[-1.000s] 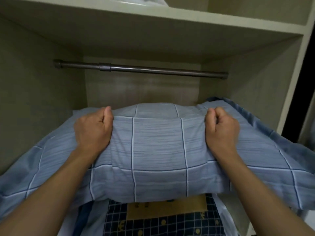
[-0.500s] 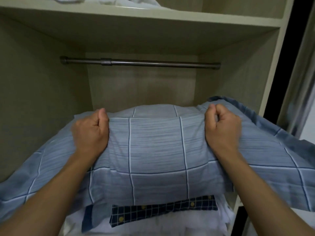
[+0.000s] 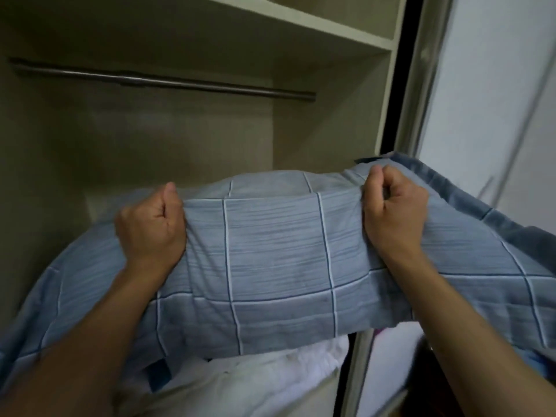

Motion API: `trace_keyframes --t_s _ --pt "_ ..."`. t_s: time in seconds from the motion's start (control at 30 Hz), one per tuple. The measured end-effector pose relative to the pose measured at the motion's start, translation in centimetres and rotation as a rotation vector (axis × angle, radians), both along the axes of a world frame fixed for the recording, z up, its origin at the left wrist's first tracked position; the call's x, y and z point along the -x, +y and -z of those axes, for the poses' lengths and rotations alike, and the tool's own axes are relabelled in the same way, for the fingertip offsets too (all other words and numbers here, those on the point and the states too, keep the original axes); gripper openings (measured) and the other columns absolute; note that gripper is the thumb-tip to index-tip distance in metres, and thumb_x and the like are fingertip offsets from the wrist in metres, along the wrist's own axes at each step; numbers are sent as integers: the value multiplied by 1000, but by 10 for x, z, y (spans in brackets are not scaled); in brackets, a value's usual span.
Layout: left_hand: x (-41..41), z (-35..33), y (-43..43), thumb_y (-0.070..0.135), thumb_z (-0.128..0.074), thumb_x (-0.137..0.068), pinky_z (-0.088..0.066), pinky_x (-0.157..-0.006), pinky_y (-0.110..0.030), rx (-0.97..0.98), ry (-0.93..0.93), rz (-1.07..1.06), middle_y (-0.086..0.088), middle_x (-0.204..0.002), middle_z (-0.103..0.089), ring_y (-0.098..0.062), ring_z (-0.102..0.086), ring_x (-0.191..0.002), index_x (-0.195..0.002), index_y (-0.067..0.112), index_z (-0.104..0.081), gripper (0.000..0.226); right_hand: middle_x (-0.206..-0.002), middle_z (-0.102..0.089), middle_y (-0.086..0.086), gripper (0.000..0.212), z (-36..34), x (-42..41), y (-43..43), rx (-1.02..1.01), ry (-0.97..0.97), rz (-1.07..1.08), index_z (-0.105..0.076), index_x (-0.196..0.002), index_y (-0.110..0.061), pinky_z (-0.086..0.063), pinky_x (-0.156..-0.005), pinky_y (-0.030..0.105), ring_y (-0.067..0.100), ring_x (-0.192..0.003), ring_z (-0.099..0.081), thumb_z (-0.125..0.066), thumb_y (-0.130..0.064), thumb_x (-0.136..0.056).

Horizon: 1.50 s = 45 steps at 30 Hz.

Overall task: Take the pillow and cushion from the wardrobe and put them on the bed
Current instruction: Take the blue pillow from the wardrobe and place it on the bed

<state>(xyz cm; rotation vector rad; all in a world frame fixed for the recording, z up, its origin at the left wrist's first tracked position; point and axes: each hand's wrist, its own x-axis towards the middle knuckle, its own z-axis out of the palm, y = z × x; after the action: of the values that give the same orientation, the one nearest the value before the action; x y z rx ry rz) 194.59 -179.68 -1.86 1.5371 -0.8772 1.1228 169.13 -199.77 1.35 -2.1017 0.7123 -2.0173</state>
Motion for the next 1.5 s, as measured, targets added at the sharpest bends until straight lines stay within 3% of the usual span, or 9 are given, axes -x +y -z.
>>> trace_keyframes --t_s 0.3,0.43,0.63,0.73,0.97,1.07,1.2,1.37,1.5 --pt "56 -2 -44 41 -33 -104 -27 -42 -33 -49 15 265 -4 -46 -30 -26 -37 -39 -55 19 -26 54 -52 -38 0 40 -3 103 41 16 -10 295 -31 -61 -24 -40 -52 48 26 -50 -41 -42 -32 -99" --pt "101 -5 -72 44 -31 -104 -31 -40 -37 -70 7 400 -10 -44 -33 -28 -37 -38 -55 19 -24 55 -53 -39 2 38 -4 159 47 53 -2 427 -36 -62 -20 -40 -52 45 26 -51 -42 -45 -27 -99" --pt "187 -10 -120 36 -36 -104 -24 -45 -33 -82 -21 582 -11 -45 -31 -26 -35 -39 -54 19 -28 53 -53 -37 3 38 -1 251 54 54 6 625 -36 -63 -18 -39 -52 46 29 -50 -41 -41 -32 -98" --pt "236 -12 -144 32 -39 -102 -31 -44 -38 -86 -62 689 -24 -44 -41 -35 -42 -38 -56 19 -28 48 -52 -37 2 39 4 302 57 46 -2 710 -36 -62 -18 -38 -51 44 26 -49 -40 -41 -31 -98" --pt "354 -4 -187 30 -40 -99 -39 -45 -43 -129 -82 830 -30 -51 -49 -43 -49 -42 -55 13 -39 47 -53 -39 6 39 23 410 62 -41 -7 896 -34 -61 -18 -39 -52 46 34 -52 -44 -45 -30 -96" --pt "408 4 -206 31 -40 -98 -42 -45 -44 -161 -103 874 -31 -53 -54 -45 -53 -44 -58 2 -53 51 -52 -39 3 39 32 453 62 -87 6 956 -33 -60 -20 -37 -52 42 31 -51 -44 -49 -29 -95" --pt "473 14 -229 31 -41 -97 -41 -44 -40 -179 -115 921 -30 -55 -57 -46 -56 -46 -59 1 -59 52 -50 -38 -2 49 44 509 62 -154 19 1015 -29 -56 -22 -40 -50 42 31 -50 -46 -50 -39 -97" --pt "550 35 -254 30 -43 -96 -35 -41 -33 -238 -165 1048 -24 -49 -54 -42 -52 -39 -52 7 -49 50 -45 -35 -9 58 65 560 61 -252 83 1129 -28 -54 -21 -28 -49 32 18 -46 -40 -45 -66 -87" --pt "609 63 -279 29 -43 -94 -35 -39 -33 -323 -201 1147 -23 -49 -56 -42 -53 -39 -52 6 -52 48 -43 -31 -9 58 96 602 57 -311 126 1236 -25 -53 -23 -24 -46 27 13 -42 -36 -48 -66 -85"
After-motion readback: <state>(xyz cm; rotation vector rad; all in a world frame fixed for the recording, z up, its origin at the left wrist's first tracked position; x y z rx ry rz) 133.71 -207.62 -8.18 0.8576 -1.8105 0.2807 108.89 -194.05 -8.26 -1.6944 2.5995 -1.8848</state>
